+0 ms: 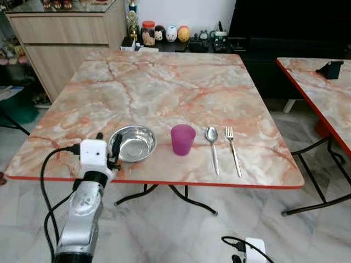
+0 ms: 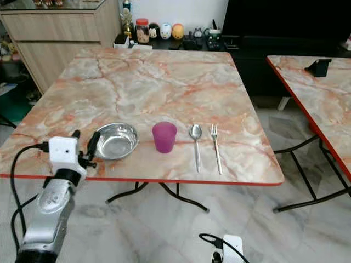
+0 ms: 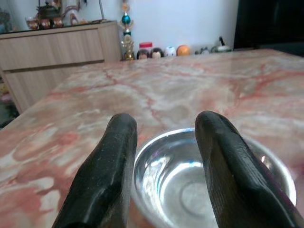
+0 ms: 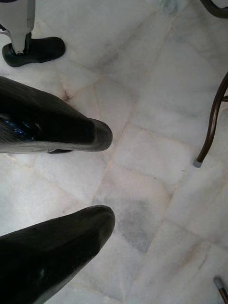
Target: Setting the table
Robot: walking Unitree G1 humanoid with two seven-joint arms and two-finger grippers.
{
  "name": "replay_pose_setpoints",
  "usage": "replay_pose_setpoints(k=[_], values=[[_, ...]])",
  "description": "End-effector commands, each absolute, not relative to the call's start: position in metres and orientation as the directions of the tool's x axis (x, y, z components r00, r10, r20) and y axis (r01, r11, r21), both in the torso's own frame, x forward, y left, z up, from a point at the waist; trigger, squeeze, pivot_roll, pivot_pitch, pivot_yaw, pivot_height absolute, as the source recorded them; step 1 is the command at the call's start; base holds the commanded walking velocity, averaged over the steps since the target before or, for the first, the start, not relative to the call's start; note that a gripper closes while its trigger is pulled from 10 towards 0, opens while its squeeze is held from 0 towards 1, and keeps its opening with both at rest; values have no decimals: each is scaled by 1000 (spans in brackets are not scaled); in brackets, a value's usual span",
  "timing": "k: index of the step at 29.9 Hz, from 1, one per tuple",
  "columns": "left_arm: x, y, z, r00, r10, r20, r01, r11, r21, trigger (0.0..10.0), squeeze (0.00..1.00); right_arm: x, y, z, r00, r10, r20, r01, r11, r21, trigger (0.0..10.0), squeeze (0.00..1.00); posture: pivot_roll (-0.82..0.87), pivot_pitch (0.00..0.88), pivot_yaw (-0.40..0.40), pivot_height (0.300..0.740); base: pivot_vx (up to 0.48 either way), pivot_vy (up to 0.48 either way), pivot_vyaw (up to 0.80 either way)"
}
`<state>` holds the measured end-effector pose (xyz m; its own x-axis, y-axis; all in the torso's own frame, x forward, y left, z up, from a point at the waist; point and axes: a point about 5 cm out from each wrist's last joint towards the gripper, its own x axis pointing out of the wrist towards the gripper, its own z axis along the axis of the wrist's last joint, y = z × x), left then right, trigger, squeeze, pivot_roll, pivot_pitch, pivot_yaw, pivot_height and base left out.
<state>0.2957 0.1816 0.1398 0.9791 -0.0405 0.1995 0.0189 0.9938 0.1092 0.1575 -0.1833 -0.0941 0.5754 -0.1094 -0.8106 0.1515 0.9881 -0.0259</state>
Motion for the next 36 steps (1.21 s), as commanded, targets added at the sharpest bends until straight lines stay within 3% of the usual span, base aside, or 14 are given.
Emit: replay_pose_setpoints(k=[1, 22, 36], values=[[298, 178, 139, 980, -59, 189, 43, 995, 90, 10000, 0, 155, -184, -95, 572, -123, -811, 167, 985, -32, 10000, 0, 45, 0, -34, 740, 0, 0, 0], [306, 178, 142, 980, -52, 190, 41, 997, 58, 10000, 0, 155, -182, -95, 575, -115, -810, 154, 988, -31, 10000, 0, 50, 0, -29, 740, 0, 0, -82], [305, 186, 142, 980, -10, 198, -2, 998, 58, 10000, 0, 155, -182, -95, 575, -106, -812, 147, 989, -25, 10000, 0, 56, 0, -33, 740, 259, 0, 0]])
